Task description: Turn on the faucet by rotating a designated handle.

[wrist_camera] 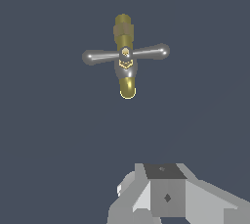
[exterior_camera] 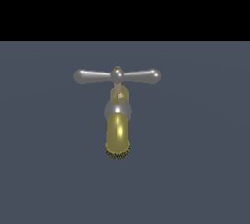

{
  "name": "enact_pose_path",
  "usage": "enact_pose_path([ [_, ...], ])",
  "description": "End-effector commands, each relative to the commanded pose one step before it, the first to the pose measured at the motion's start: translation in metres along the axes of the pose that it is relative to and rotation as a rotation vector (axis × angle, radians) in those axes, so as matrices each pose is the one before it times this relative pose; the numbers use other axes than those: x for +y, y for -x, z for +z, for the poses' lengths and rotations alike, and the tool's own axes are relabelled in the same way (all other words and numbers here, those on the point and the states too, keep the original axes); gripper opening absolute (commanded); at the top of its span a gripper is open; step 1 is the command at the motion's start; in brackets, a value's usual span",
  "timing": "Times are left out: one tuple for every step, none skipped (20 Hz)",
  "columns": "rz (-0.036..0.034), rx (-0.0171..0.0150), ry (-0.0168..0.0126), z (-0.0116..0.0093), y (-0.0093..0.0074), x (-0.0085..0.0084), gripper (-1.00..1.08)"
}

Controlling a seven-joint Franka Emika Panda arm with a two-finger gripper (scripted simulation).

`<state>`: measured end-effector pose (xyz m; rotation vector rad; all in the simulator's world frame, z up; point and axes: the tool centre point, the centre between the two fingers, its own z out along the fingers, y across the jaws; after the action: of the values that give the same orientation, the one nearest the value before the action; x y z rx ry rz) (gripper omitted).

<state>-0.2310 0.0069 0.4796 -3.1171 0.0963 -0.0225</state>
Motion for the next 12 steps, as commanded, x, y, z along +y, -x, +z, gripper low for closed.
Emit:
enact_pose_path([
  [0.02991, -0.00074, -0.00059, 0.00328, -0.00648, -0.00194, -1.0],
  [0.0144, -0.00025, -0.00026, 0.00158, -0.00306, -0.00104, -1.0],
  [0.01548, -0.00027, -0.00026, 0.00173, -0.00326, -0.00118, -1.0],
  [0.01655, -0.00029, -0.00027, 0.00188, -0.00345, -0.00132, -1.0],
  [0.01765, -0.00031, -0.00027, 0.00205, -0.00364, -0.0015, -1.0],
  [0.01881, -0.00034, -0.00026, 0.00223, -0.00382, -0.00167, -1.0],
  [0.01997, -0.00036, -0.00025, 0.00242, -0.004, -0.00186, -1.0],
  [0.0211, -0.00038, -0.00024, 0.00262, -0.00416, -0.00207, -1.0],
  [0.02221, -0.0004, -0.00022, 0.00282, -0.00429, -0.00229, -1.0],
  [0.02257, -0.00041, -0.00019, 0.00293, -0.00427, -0.00243, -1.0],
  [0.02257, -0.0004, -0.00016, 0.003, -0.00417, -0.00255, -1.0],
  [0.02258, -0.0004, -0.00013, 0.00307, -0.00408, -0.00266, -1.0],
])
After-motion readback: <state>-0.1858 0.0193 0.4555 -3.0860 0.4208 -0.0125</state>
